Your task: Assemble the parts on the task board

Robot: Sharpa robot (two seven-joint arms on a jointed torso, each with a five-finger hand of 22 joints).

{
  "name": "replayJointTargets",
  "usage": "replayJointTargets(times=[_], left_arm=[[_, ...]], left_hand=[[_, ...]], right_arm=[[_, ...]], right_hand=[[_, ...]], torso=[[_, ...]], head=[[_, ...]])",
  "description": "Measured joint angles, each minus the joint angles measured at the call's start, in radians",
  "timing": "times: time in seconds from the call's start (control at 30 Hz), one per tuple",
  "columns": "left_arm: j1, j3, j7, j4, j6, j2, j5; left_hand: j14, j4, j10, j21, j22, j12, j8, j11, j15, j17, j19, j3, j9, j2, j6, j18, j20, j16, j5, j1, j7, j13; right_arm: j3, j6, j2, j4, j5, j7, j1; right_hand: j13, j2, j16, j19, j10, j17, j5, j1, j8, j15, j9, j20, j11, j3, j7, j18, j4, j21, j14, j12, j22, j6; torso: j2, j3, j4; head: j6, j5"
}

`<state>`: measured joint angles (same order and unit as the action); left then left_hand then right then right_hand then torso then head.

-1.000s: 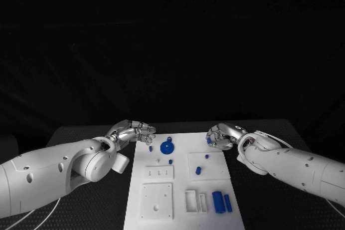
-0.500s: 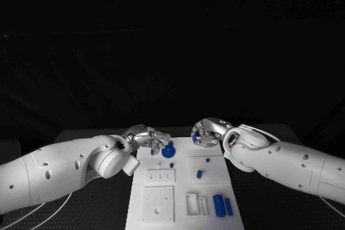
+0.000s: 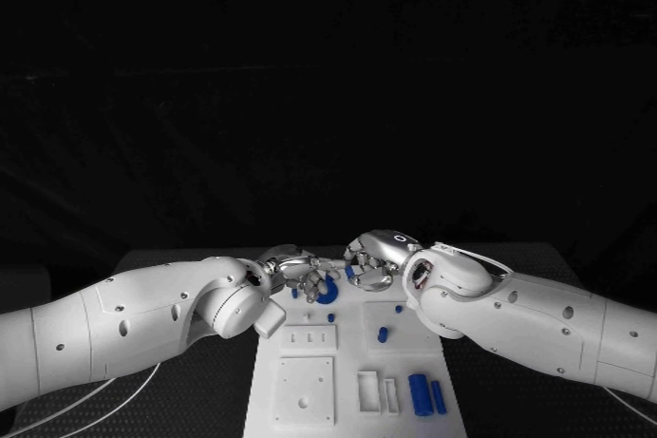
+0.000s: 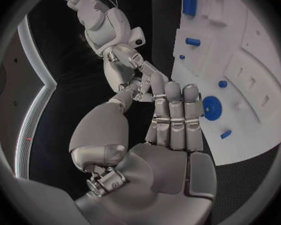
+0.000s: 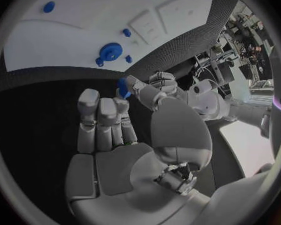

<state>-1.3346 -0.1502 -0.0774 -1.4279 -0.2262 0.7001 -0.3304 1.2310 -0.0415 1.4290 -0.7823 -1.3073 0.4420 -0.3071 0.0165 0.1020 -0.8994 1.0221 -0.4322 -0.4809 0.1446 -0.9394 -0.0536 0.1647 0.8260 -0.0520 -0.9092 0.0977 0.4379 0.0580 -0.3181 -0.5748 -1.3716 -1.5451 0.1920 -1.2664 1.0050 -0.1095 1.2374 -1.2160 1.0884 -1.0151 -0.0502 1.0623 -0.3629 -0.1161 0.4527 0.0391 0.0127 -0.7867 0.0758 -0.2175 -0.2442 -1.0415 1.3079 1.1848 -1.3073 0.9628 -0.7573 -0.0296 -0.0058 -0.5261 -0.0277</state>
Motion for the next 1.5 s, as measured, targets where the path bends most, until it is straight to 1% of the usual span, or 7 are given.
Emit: replayJointTargets(times=[0.17, 0.3, 0.37, 0.6, 1.23, 1.43, 1.5], left_arm=[[0.0, -0.001, -0.022, -0.001, 0.0, -0.006, -0.012], [0.0, -0.002, -0.038, -0.003, -0.002, -0.008, -0.02], [0.0, -0.002, -0.048, -0.004, -0.002, -0.008, -0.025], [0.0, -0.004, -0.074, -0.005, -0.002, -0.008, -0.044], [0.002, -0.006, -0.095, -0.007, -0.001, -0.008, -0.06], [0.003, -0.007, -0.097, -0.008, -0.001, -0.007, -0.06], [0.003, -0.007, -0.097, -0.009, 0.0, -0.006, -0.06]], left_hand=[[-0.003, 0.041, -0.015, -0.015, 0.0, 0.02, 0.0, 0.003, 0.004, 0.0, -0.011, 0.0, -0.005, 0.003, -0.011, 0.0, -0.003, 0.012, 0.0, 0.022, -0.003, 0.026], [-0.009, 0.049, -0.034, -0.023, -0.001, 0.03, 0.009, -0.002, 0.009, 0.008, -0.027, -0.002, -0.007, 0.003, 0.001, 0.0, -0.009, 0.018, 0.0, 0.022, 0.003, 0.039], [-0.015, 0.049, -0.042, -0.023, -0.001, 0.03, 0.02, -0.009, 0.003, 0.012, -0.031, -0.002, 0.0, 0.003, 0.011, 0.0, -0.013, 0.018, 0.0, 0.022, 0.007, 0.042], [-0.015, 0.049, -0.042, -0.023, -0.001, 0.03, 0.024, -0.009, 0.003, 0.016, -0.031, -0.002, 0.003, 0.003, 0.011, 0.0, -0.013, 0.018, 0.0, 0.022, 0.007, 0.047], [-0.015, 0.049, -0.05, -0.035, 0.0, 0.041, 0.023, -0.007, 0.003, 0.024, -0.04, 0.003, 0.002, -0.022, 0.011, 0.001, -0.015, 0.023, 0.0, -0.004, 0.007, 0.061], [-0.015, 0.045, -0.052, -0.039, 0.0, 0.042, 0.023, -0.006, 0.003, 0.027, -0.041, 0.007, 0.002, -0.035, 0.011, 0.001, -0.016, 0.03, 0.0, -0.017, 0.007, 0.064], [-0.015, 0.043, -0.052, -0.039, 0.0, 0.042, 0.023, -0.006, 0.004, 0.028, -0.041, 0.005, 0.002, -0.053, 0.011, 0.002, -0.016, 0.03, 0.0, -0.024, 0.007, 0.065]], right_arm=[[0.0, 0.004, 0.005, -0.019, -0.015, 0.011, 0.0], [0.0, 0.008, 0.007, -0.031, -0.023, 0.016, 0.0], [0.001, 0.01, 0.007, -0.032, -0.027, 0.019, 0.0], [0.0, 0.013, 0.007, -0.043, -0.033, 0.024, 0.0], [0.0, 0.035, 0.01, -0.067, -0.04, 0.03, 0.0], [0.0, 0.041, 0.016, -0.066, -0.041, 0.033, -0.001], [0.0, 0.042, 0.017, -0.065, -0.042, 0.034, -0.001]], right_hand=[[0.0, 0.0, 0.0, 0.0, 0.0, 0.0, 0.0, 0.0, 0.0, 0.0, 0.0, 0.0, 0.0, 0.0, 0.0, 0.0, 0.0, 0.0, 0.0, 0.0, 0.0, 0.0], [0.0, 0.0, 0.0, 0.0, 0.0, 0.0, 0.0, 0.0, 0.0, 0.0, 0.0, 0.0, 0.0, 0.0, 0.0, 0.0, 0.0, 0.0, 0.0, 0.0, 0.0, 0.0], [0.0, 0.0, 0.0, 0.0, 0.0, 0.0, 0.0, 0.0, 0.0, 0.0, 0.0, 0.0, 0.0, 0.0, 0.0, 0.0, 0.0, 0.0, 0.0, 0.0, 0.0, 0.0], [0.0, 0.0, 0.0, 0.0, 0.0, 0.0, 0.0, 0.0, 0.0, 0.0, 0.0, 0.0, 0.0, 0.0, -0.002, 0.0, 0.0, 0.0, 0.0, 0.0, 0.0, 0.002], [0.0, -0.003, 0.0, 0.0, 0.0, 0.0, 0.0, -0.002, 0.0, -0.003, 0.0, 0.0, 0.0, -0.006, -0.004, -0.001, 0.0, 0.0, 0.004, 0.0, -0.001, 0.004], [0.0, -0.003, 0.0, -0.005, 0.0, 0.0, 0.0, -0.002, 0.0, -0.003, 0.0, 0.001, 0.0, -0.006, -0.004, -0.001, 0.0, 0.0, 0.004, 0.0, -0.001, 0.004], [0.0, -0.003, 0.0, -0.005, 0.0, 0.001, 0.0, -0.002, 0.0, -0.002, 0.0, 0.001, 0.0, -0.006, -0.004, -0.001, 0.0, 0.0, 0.005, 0.0, -0.001, 0.004]], torso=[[0.002, -0.0013, -0.0007], [0.002, -0.0017, -0.0007], [0.002, -0.0015, -0.0006], [0.001, -0.0007, 0.0006], [0.001, 0.001, 0.0001], [0.001, 0.0008, 0.0], [0.001, 0.0007, 0.0]], head=[[-0.002, -0.001], [-0.003, 0.002], [-0.003, 0.003], [-0.005, 0.003], [-0.011, 0.001], [-0.012, 0.001], [-0.012, 0.001]])
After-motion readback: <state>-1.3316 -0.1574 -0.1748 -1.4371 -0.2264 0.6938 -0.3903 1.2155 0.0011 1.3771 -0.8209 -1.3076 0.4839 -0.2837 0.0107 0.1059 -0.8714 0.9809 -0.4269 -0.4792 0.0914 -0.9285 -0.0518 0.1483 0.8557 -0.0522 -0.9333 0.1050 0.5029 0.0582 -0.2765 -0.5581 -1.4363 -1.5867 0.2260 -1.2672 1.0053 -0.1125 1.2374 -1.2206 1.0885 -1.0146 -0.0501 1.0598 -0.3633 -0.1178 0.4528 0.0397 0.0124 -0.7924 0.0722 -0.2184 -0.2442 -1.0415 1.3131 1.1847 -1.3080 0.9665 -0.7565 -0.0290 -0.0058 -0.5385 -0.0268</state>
